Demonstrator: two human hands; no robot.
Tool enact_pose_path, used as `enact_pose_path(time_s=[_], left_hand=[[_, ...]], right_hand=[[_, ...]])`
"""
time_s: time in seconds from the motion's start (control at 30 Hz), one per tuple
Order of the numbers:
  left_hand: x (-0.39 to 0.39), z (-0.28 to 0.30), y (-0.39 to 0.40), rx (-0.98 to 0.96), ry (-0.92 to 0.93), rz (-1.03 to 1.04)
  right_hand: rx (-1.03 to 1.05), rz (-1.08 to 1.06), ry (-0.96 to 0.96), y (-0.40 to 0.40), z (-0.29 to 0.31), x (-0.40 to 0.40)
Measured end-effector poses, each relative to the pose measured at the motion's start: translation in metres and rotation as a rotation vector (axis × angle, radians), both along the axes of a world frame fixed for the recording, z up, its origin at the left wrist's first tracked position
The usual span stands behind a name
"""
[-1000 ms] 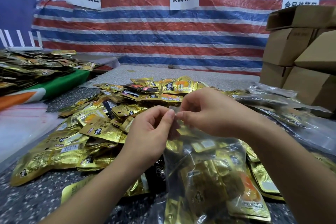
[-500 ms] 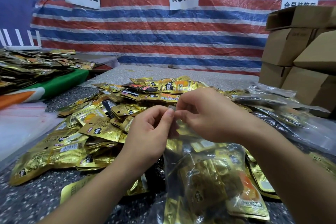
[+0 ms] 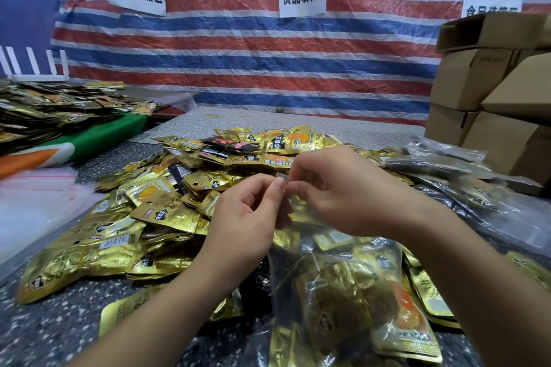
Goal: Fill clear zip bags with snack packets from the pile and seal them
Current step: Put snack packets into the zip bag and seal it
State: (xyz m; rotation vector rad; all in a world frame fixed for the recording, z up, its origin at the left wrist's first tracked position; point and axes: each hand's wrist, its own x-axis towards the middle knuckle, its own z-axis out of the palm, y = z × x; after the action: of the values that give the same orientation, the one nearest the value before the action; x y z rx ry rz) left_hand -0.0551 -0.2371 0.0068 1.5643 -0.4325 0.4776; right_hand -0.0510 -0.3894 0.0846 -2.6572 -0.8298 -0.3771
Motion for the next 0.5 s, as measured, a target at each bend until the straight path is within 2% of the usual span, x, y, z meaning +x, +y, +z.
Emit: enact_pose_path(time_s=[0.5], left_hand=[[0.000, -0.002, 0.000, 0.069, -0.030, 0.118]], right_hand=[[-0.020, -0.030, 0.024, -0.004, -0.012, 0.006]])
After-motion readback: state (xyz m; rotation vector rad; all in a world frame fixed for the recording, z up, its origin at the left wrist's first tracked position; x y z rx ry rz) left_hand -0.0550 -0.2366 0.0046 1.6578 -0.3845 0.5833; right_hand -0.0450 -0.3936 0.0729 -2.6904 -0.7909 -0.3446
